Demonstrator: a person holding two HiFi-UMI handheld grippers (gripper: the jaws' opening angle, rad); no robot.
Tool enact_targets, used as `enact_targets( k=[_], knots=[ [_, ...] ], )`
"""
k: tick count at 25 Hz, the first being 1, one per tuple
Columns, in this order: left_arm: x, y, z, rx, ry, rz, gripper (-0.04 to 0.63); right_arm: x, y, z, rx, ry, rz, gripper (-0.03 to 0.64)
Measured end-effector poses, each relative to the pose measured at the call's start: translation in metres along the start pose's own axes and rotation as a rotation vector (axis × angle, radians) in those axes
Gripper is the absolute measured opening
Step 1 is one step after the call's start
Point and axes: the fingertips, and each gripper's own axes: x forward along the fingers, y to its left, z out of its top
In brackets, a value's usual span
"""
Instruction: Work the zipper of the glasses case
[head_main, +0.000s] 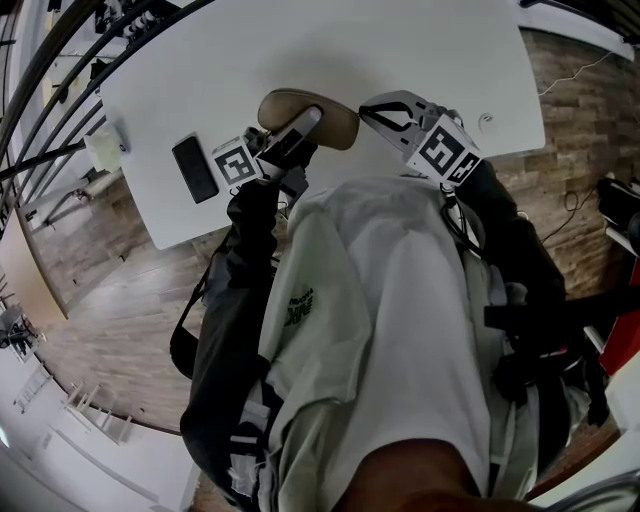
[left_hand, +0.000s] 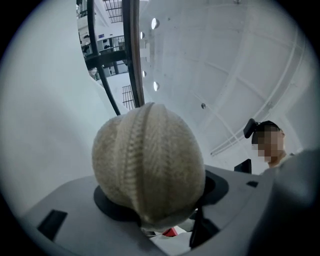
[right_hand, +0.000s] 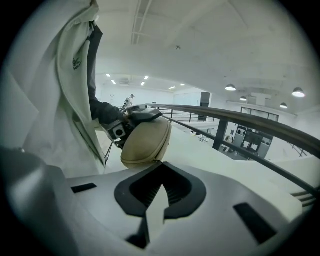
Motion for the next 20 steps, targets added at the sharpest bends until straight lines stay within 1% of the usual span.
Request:
enact_targets(
  k=[2,5,7,9,10,12,13,14,16,17,19,20],
  knots=[
    [-0.001,-0.003,-0.004,-0.011,0.015,-0.017,0.304,-0.002,0.004,0.001,0.019,-0.012,0.016,-0.006],
    [-0.001,-0.004,-0.012,-0.005,0.052,-0.022,0.304,-0.004,0.007,-0.001,0.067,-0.031,0.036,-0.005],
    [0.002,-0.006,-0.02,0.007,0.099,-0.024,0.305,-0.004,0.005,0.002,0.082,-0.045,0.04,-0.005],
    [0.006,-0.008,-0.036,0.023,0.184,-0.031,0.305,-0.002,0.004,0.008,0.077,-0.06,0.05,-0.005],
    [0.009,-0.009,-0.047,0.032,0.247,-0.036,0.305,0.001,0.003,0.012,0.072,-0.068,0.055,-0.005],
    [0.017,-0.012,-0.079,0.06,0.416,-0.062,0.305,0.007,-0.002,0.025,0.07,-0.091,0.052,-0.006],
    [0.023,-0.014,-0.094,0.067,0.485,-0.081,0.305,0.01,-0.007,0.031,0.063,-0.098,0.046,-0.006],
    [0.029,-0.016,-0.104,0.055,0.519,-0.101,0.305,0.013,-0.012,0.035,0.044,-0.094,0.044,-0.005],
    [0.034,-0.017,-0.11,0.0,0.531,-0.122,0.305,0.016,-0.017,0.034,-0.007,-0.057,0.065,-0.006],
    [0.033,-0.014,-0.113,-0.014,0.56,-0.118,0.305,0.016,-0.016,0.032,-0.03,-0.036,0.088,-0.006],
    [0.028,-0.009,-0.122,-0.013,0.654,-0.111,0.305,0.019,-0.012,0.027,-0.055,-0.007,0.131,-0.005],
    [0.027,-0.008,-0.123,-0.015,0.681,-0.116,0.305,0.021,-0.013,0.027,-0.06,-0.003,0.142,-0.006]
  ],
)
